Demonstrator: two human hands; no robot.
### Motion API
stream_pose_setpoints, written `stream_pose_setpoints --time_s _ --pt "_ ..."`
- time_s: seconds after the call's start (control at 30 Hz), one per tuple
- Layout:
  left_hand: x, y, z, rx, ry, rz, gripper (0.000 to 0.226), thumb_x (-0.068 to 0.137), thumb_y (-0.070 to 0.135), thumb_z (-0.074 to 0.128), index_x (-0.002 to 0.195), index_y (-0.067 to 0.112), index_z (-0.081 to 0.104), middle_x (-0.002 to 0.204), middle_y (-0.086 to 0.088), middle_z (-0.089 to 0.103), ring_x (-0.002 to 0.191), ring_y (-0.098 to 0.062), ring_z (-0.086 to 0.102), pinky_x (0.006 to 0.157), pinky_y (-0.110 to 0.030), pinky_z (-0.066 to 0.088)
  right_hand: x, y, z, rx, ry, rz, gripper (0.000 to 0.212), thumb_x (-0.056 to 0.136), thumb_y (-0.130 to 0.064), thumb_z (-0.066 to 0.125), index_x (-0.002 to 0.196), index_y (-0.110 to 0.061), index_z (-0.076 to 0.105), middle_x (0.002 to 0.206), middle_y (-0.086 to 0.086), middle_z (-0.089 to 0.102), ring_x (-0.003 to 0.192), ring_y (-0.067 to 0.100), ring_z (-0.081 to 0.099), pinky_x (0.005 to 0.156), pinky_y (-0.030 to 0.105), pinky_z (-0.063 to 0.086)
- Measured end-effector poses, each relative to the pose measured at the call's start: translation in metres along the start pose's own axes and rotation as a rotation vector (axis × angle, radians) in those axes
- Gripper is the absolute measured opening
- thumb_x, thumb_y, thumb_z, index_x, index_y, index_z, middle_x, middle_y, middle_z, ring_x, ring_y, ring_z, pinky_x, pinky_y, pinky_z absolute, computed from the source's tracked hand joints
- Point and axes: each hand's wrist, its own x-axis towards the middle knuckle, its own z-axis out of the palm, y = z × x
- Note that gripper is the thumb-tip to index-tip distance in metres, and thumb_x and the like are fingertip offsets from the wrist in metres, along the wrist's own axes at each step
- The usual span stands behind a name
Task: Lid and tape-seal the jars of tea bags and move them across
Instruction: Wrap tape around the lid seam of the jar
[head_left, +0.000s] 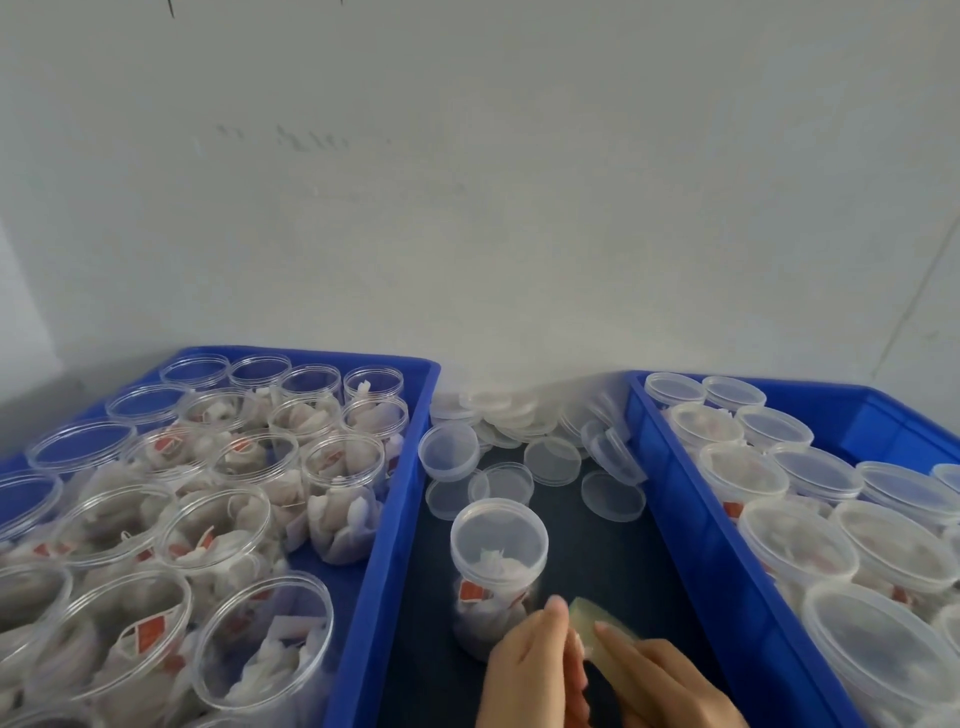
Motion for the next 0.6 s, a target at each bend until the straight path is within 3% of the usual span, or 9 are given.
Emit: stream_pose_setpoints --time_s 0.07,0.13,0.2,0.27,0.33,0.43,0.5,0.57,0.6 --pt "0.007 -0.024 0.004 0.036 0.258 0.09 0.049 0.074 0.059 0.063 0.073 0.011 0.051 0.061 -0.001 0.053 0.053 -0.006 0.051 0.055 -0.018 0.044 0.002 -0.001 0.003 0.065 -0.014 -0.015 0.086 0.035 -0.019 0.098 0.103 -0.051 0.057 0.093 -0.043 0.045 0.072 -0.009 0.063 0.061 -0.001 0.044" --pt "0.004 -0.033 0.006 0.182 0.335 0.135 0.028 0.081 0.041 0.068 0.075 0.018 0.054 0.068 0.004 0.056 0.055 -0.003 0.054 0.057 -0.015 0.047 0.005 -0.009 -0.005 0.076 -0.003 -0.023 0.08 0.046 -0.031 0.095 0.109 -0.053 0.052 0.096 -0.037 0.047 0.078 -0.013 0.06 0.071 0.007 0.048" --pt "0.009 -0.033 -0.003 0.238 0.383 0.173 0.02 0.081 0.032 0.069 0.076 0.018 0.056 0.069 0.003 0.058 0.054 -0.002 0.056 0.057 -0.013 0.049 0.01 0.001 -0.01 0.026 0.089 -0.025 0.06 0.066 -0.059 0.075 0.11 -0.066 0.036 0.1 -0.013 0.061 0.079 -0.03 0.049 0.086 0.015 0.04" --pt "0.011 -0.028 -0.012 0.294 0.355 0.183 0.016 0.081 0.03 0.069 0.077 0.019 0.059 0.07 0.005 0.06 0.059 -0.002 0.059 0.061 -0.013 0.05 0.011 0.013 -0.01 -0.011 0.013 -0.034 0.067 0.085 -0.037 0.067 0.109 -0.067 0.011 0.111 -0.004 0.059 0.087 -0.038 0.036 0.09 0.005 0.031" --pt "0.01 -0.026 -0.017 0.318 0.301 0.173 0.013 0.082 0.029 0.068 0.079 0.02 0.061 0.069 0.007 0.061 0.064 -0.001 0.059 0.066 -0.015 0.051 0.011 0.019 -0.01 0.122 -0.094 0.164 0.082 0.09 -0.021 0.063 0.104 -0.075 0.003 0.109 -0.018 0.047 0.092 -0.039 0.033 0.085 -0.002 0.029" --pt "0.011 -0.027 -0.021 0.382 0.308 0.21 0.011 0.085 0.027 0.066 0.076 0.021 0.062 0.065 0.007 0.063 0.062 0.0 0.059 0.07 -0.02 0.053 0.016 0.021 -0.01 -0.016 -0.25 0.242 0.055 0.098 -0.016 0.048 0.139 -0.024 0.011 0.129 0.001 0.048 0.1 -0.019 0.05 0.08 -0.006 0.026" --pt "0.01 -0.028 -0.02 0.406 0.279 0.192 0.011 0.085 0.025 0.065 0.075 0.021 0.063 0.066 0.004 0.063 0.06 0.0 0.059 0.069 -0.02 0.052 0.034 0.018 -0.024 0.061 -0.377 0.349 0.062 0.098 0.0 0.039 0.135 0.006 -0.011 0.14 0.023 0.041 0.117 0.009 0.055 0.076 -0.005 0.029" --pt "0.009 -0.028 -0.018 0.426 0.264 0.201 0.011 0.084 0.024 0.065 0.074 0.022 0.064 0.066 0.004 0.063 0.057 0.002 0.058 0.064 -0.017 0.048 0.054 0.006 -0.04 0.282 -0.413 0.539 0.079 0.098 0.007 0.029 0.105 0.005 -0.05 0.147 0.027 0.025 0.116 0.006 0.056 0.074 -0.004 0.03" --pt "0.009 -0.028 -0.017 0.442 0.267 0.207 0.012 0.085 0.024 0.065 0.073 0.022 0.064 0.064 0.006 0.063 0.055 0.003 0.058 0.062 -0.014 0.045 0.05 -0.001 -0.036 0.343 -0.412 0.544 0.069 0.098 0.008 0.027 0.116 0.012 -0.039 0.148 0.028 0.024 0.122 0.012 0.053 0.076 -0.002 0.032"
